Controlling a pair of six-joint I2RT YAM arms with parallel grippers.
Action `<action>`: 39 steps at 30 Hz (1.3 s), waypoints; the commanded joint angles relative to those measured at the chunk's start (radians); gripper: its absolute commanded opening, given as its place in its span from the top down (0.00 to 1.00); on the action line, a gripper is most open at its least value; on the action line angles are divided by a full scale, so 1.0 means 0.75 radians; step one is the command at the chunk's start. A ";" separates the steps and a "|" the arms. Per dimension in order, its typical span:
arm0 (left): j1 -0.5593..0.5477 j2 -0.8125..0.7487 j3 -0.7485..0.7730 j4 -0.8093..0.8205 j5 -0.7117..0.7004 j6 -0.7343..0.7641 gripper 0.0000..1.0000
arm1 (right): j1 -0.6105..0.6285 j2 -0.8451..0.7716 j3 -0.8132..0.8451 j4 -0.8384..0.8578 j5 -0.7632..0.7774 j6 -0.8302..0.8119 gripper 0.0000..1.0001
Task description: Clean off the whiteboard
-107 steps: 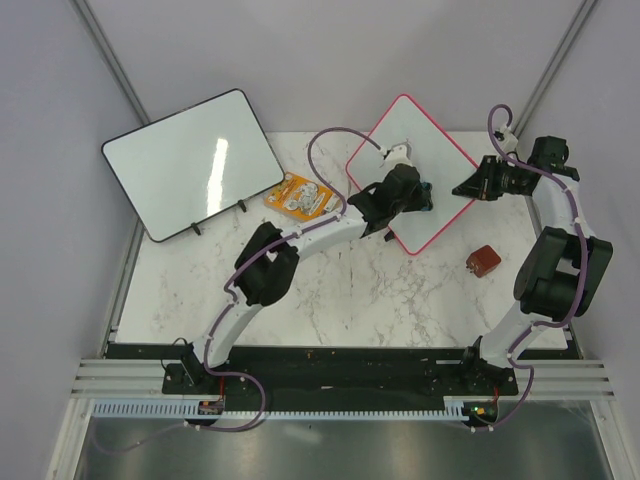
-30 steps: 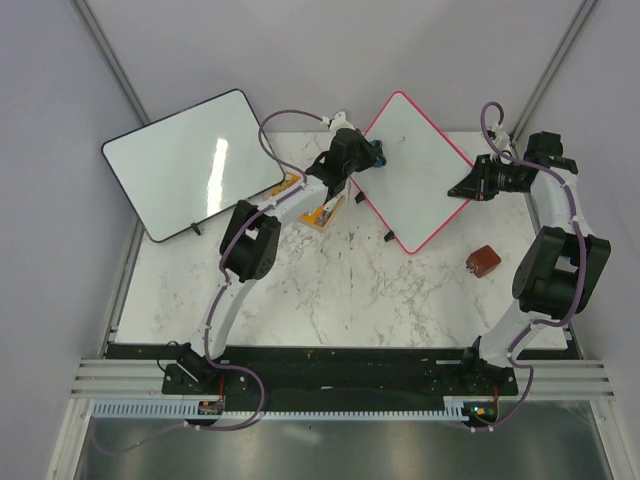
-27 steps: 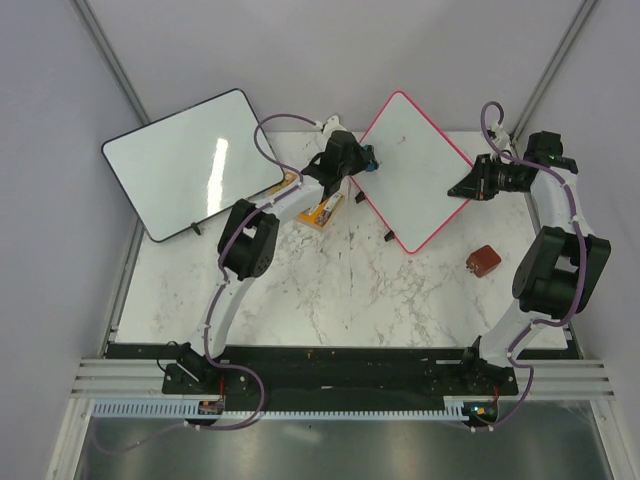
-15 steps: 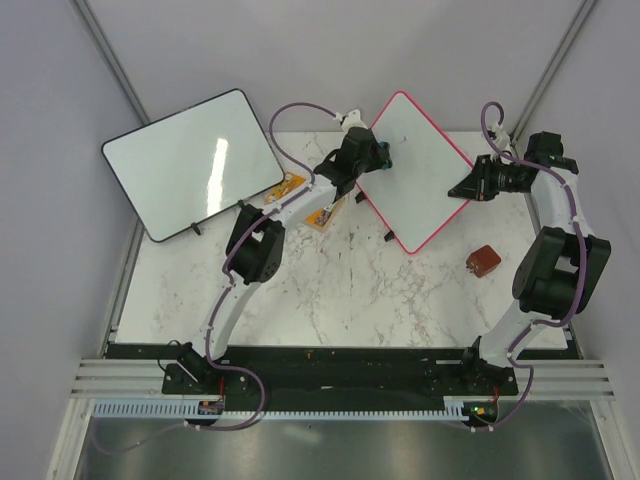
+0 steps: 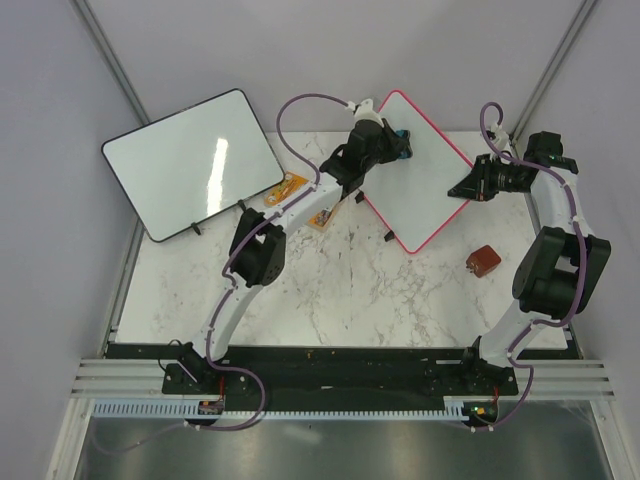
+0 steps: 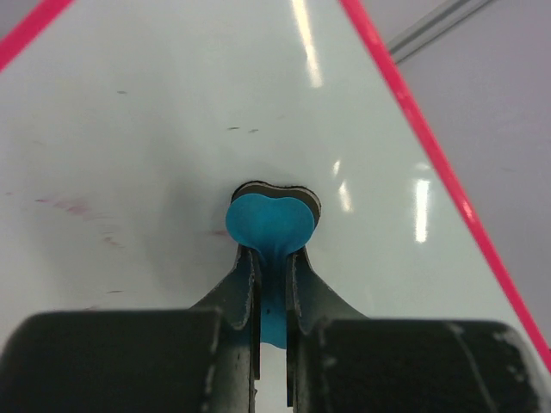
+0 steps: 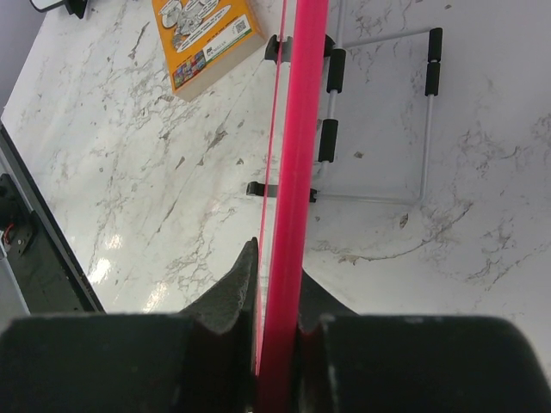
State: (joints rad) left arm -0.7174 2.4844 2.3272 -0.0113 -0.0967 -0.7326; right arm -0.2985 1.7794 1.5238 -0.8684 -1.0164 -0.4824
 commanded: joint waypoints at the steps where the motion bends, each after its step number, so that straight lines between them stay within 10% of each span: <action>1: 0.111 0.030 -0.208 -0.032 -0.026 -0.072 0.98 | 0.116 0.033 -0.072 -0.102 0.085 -0.334 1.00; 12: 0.196 0.062 -0.329 -0.145 0.123 -0.193 0.98 | 0.114 0.031 -0.074 -0.100 0.081 -0.335 1.00; 27: -0.164 0.003 -0.444 -0.059 0.260 -0.146 0.98 | 0.114 0.023 -0.076 -0.102 0.081 -0.334 1.00; 39: 0.069 -0.030 -0.526 -0.065 0.184 -0.197 0.98 | 0.116 0.025 -0.076 -0.100 0.081 -0.337 1.00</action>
State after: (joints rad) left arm -0.6933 2.4016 1.9804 0.0097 -0.0700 -0.8352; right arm -0.3038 1.7699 1.5227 -0.8833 -0.9874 -0.4240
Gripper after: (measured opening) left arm 0.090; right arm 0.158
